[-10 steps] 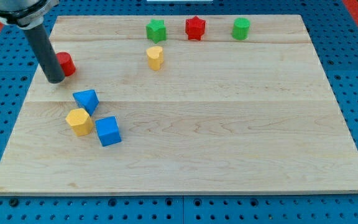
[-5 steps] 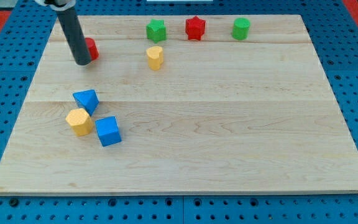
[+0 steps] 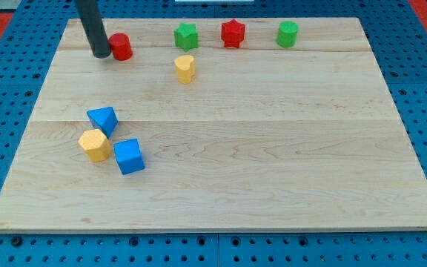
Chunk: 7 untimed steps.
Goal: Move the red circle near the green star
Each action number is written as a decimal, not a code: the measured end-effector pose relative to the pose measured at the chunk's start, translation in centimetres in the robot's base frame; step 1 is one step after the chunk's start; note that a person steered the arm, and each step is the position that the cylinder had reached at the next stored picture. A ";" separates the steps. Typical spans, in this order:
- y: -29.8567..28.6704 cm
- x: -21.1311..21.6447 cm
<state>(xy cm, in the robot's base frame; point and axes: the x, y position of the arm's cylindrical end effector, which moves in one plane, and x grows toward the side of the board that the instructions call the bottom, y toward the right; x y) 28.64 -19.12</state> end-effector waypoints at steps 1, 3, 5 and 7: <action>1.6 -0.9; 1.5 -0.7; 3.0 1.8; 4.2 -1.2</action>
